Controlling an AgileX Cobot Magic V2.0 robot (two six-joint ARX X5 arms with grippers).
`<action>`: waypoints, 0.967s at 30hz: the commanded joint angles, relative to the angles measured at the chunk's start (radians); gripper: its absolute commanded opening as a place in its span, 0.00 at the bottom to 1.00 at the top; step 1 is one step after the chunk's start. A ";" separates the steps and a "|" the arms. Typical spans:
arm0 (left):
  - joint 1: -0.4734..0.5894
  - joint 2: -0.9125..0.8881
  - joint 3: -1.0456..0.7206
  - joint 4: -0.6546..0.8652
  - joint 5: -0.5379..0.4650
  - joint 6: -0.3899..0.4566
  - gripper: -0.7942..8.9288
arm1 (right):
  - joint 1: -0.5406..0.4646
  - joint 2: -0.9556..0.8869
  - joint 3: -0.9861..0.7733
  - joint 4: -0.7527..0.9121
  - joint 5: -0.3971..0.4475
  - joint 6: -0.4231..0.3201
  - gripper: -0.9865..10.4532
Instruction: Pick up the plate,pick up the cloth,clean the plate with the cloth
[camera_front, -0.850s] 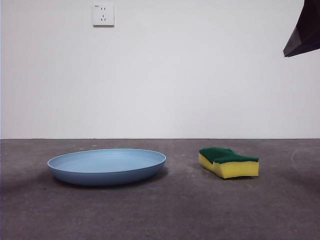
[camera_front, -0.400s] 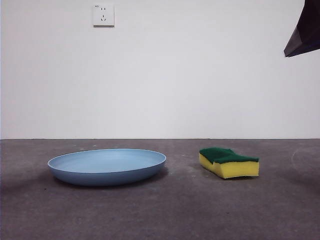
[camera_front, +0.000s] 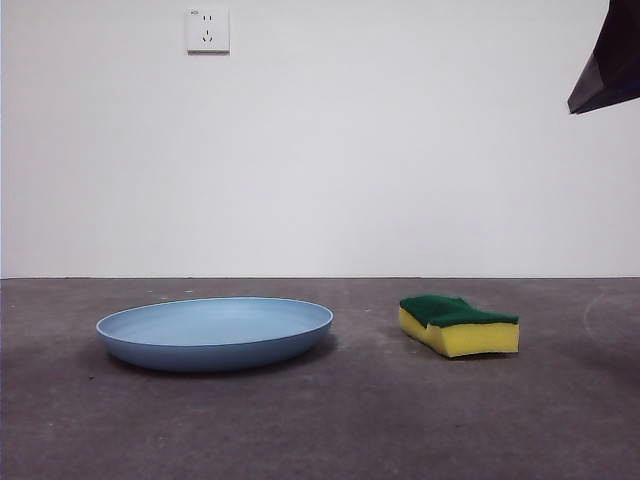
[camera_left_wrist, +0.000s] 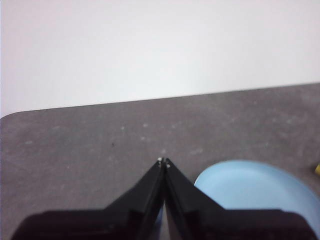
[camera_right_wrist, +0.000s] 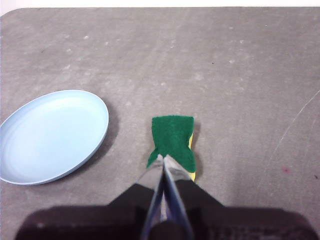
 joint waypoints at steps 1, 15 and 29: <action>0.025 -0.049 -0.069 0.006 0.009 0.040 0.08 | 0.002 -0.001 -0.006 0.005 0.004 0.010 0.09; 0.063 -0.171 -0.310 0.110 0.006 0.005 0.08 | 0.002 -0.001 -0.006 0.005 0.004 0.010 0.09; 0.068 -0.171 -0.351 0.078 -0.039 -0.050 0.08 | 0.002 -0.001 -0.006 0.005 0.004 0.010 0.09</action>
